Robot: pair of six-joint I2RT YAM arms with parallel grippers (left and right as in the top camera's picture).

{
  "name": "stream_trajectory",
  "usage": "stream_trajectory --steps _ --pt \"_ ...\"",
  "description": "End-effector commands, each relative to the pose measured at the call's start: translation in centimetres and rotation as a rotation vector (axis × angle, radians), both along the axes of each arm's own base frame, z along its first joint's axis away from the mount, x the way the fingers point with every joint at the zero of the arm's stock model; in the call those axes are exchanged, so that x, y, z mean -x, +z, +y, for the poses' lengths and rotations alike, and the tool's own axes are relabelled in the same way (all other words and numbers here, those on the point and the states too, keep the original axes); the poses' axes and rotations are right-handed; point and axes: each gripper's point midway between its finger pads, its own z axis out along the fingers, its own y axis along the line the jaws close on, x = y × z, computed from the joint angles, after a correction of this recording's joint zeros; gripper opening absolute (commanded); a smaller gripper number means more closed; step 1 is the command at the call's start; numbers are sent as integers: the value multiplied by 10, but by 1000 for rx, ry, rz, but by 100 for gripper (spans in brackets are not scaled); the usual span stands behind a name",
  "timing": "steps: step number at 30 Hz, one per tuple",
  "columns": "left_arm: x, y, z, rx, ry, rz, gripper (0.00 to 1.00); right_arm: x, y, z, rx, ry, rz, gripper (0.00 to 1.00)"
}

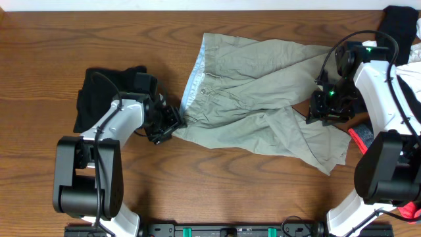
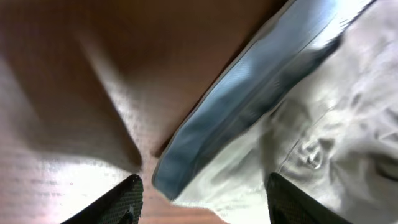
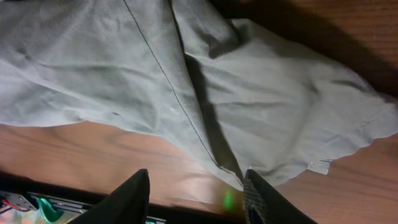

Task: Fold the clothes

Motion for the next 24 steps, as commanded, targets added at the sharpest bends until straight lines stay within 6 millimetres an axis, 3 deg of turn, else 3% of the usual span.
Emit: stream_trajectory --steps 1,4,12,17,24 --pt "20 -12 -4 32 64 96 64 0 0 1 -8 3 -2 47" --pt "21 -18 -10 74 93 91 64 0 0 1 -8 3 -3 47" --pt "-1 -19 -18 135 109 -19 62 0 0 1 -10 11 -1 47" --pt "-10 -16 -19 139 90 -68 7 0 0 1 -10 10 -1 47" --pt "-7 -5 -16 121 22 -117 6 -1 0 1 -9 11 -6 47"
